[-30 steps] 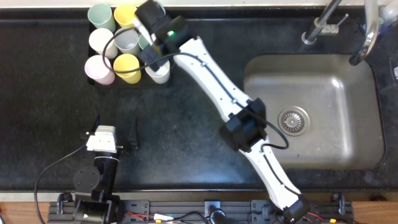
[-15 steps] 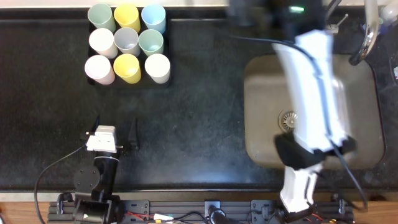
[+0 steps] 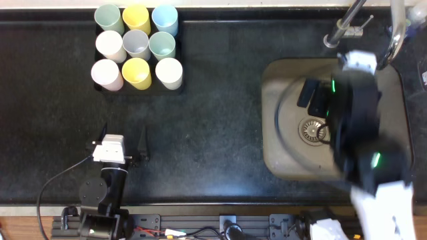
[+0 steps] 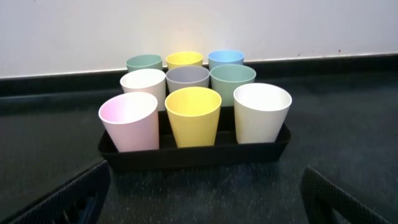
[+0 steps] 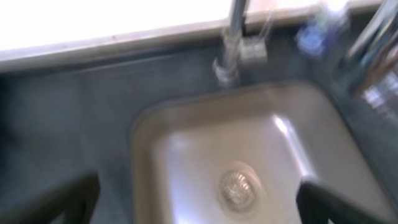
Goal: Store Cups
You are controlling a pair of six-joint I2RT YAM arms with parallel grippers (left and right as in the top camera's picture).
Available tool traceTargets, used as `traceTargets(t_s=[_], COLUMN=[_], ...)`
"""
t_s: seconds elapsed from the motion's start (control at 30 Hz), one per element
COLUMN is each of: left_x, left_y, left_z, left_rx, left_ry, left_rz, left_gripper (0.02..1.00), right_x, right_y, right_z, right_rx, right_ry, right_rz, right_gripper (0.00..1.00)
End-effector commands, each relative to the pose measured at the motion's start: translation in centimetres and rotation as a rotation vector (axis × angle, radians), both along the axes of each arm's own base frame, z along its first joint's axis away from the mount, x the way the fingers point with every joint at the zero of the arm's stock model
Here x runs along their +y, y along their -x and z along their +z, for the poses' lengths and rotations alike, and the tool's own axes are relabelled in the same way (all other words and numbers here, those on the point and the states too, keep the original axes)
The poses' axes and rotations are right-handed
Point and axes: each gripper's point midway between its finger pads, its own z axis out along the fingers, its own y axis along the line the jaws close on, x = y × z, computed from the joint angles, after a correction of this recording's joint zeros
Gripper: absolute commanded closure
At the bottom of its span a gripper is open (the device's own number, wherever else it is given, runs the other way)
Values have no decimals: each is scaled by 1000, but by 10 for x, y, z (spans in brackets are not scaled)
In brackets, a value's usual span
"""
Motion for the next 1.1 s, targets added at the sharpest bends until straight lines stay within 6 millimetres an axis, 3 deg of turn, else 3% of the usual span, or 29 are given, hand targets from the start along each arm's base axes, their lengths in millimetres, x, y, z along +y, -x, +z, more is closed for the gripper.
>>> traceTargets(t_s=[0.03, 0.13, 0.4, 0.7, 0.87, 1.1], left_x=[-2, -2, -2, -2, -2, -2], left_y=[1, 1, 1, 1, 1, 1], left_z=[1, 1, 1, 1, 1, 1], left_rx=[-6, -6, -6, -6, -6, -6], left_ry=[-10, -10, -10, -10, -10, -10], left_rz=[-10, -10, -10, -10, -10, -10], left_gripper=[20, 18, 20, 18, 18, 18], right_x=[-1, -2, -6, -32, -33, -32], right_y=[8, 17, 39, 52, 58, 59], right_z=[-22, -32, -84, -81, -86, -107], right_rx=[-264, -391, -391, -552, -619, -635], right_ry=[-32, -57, -57, -59, -67, -71], right_rz=[14, 19, 19, -77, -79, -74], right_gripper=[3, 3, 3, 5, 5, 3])
